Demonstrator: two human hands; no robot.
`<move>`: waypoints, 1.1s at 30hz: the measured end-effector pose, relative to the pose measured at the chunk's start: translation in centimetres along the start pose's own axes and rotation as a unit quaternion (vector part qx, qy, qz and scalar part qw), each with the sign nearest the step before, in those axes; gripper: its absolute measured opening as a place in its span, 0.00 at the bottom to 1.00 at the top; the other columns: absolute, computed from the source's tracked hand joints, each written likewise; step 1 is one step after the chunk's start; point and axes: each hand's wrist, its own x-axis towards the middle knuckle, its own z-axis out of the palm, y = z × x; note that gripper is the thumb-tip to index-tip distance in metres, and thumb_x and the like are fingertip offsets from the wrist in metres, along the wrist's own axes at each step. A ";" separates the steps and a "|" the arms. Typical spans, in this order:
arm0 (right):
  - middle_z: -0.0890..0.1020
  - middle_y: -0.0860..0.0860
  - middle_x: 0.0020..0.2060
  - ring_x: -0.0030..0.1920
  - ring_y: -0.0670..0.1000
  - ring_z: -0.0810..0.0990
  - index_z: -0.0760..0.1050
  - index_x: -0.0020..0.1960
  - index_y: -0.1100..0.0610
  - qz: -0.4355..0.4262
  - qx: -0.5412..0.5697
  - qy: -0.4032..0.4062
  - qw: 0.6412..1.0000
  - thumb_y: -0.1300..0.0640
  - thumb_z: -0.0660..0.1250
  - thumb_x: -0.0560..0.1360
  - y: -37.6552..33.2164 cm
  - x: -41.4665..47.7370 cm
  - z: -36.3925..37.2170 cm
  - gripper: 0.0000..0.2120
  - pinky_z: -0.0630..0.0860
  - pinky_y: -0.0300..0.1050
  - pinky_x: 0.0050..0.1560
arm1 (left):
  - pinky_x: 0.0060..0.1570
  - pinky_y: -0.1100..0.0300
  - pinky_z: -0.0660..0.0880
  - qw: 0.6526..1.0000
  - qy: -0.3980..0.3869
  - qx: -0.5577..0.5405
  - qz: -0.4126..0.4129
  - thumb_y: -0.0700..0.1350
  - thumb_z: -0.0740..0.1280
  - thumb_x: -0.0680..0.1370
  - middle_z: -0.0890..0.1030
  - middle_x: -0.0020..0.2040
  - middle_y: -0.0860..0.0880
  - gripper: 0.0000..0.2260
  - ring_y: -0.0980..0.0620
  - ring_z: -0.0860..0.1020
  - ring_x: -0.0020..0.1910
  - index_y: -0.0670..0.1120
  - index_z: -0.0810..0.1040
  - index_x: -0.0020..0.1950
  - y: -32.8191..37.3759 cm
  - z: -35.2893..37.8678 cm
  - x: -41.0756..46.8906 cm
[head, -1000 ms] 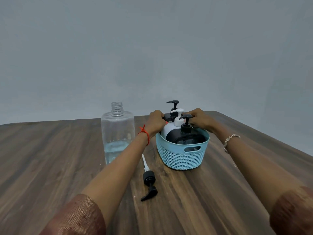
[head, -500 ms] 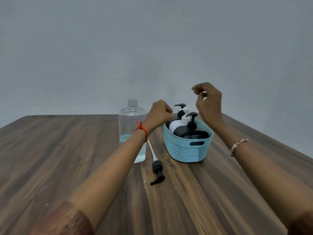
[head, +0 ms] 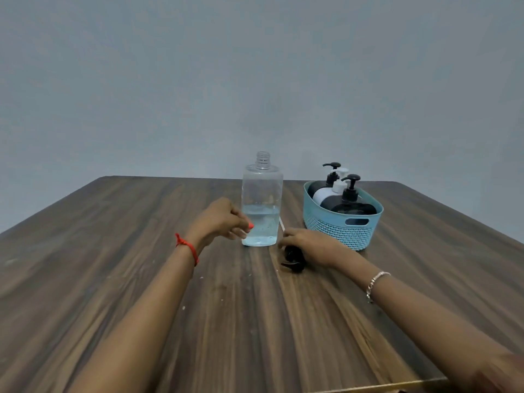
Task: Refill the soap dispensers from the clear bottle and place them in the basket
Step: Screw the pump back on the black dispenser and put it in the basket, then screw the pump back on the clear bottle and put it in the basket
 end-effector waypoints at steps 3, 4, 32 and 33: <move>0.76 0.52 0.56 0.53 0.52 0.77 0.76 0.58 0.59 -0.009 0.020 0.002 1.000 0.71 0.60 0.70 -0.1 0.2 0.1 0.19 0.72 0.43 0.49 | 0.32 0.61 0.74 0.998 0.060 -0.008 -0.016 0.40 0.74 0.70 0.80 0.30 0.50 0.06 0.53 0.78 0.32 0.42 0.79 0.36 -1.5 0.2 0.1; 0.77 0.52 0.53 0.50 0.49 0.76 0.76 0.56 0.60 -0.008 0.049 0.020 0.999 0.72 0.60 0.69 -0.1 0.3 -0.2 0.18 0.70 0.40 0.48 | 0.32 0.61 0.73 0.997 0.077 -0.006 -0.018 0.41 0.75 0.69 0.78 0.32 0.49 0.08 0.52 0.77 0.33 0.42 0.76 0.35 -1.7 0.3 0.2; 0.76 0.54 0.27 0.22 0.48 0.74 0.73 0.36 0.63 0.043 0.441 0.490 0.751 0.67 0.65 0.71 -1.3 5.6 -21.6 0.06 0.70 0.40 0.23 | 0.54 0.60 0.69 0.978 0.095 -0.151 0.108 0.48 0.72 0.72 0.71 0.66 0.47 0.32 0.53 0.71 0.59 0.45 0.62 0.72 0.8 1.2 4.2; 0.77 0.55 0.28 0.22 0.48 0.74 0.73 0.36 0.63 0.051 0.438 0.478 0.760 0.67 0.65 0.71 -1.3 5.9 -21.2 0.05 0.70 0.40 0.23 | 0.53 0.60 0.70 0.978 0.092 -0.153 0.107 0.48 0.72 0.72 0.72 0.66 0.47 0.32 0.52 0.72 0.59 0.45 0.62 0.71 0.7 1.2 4.3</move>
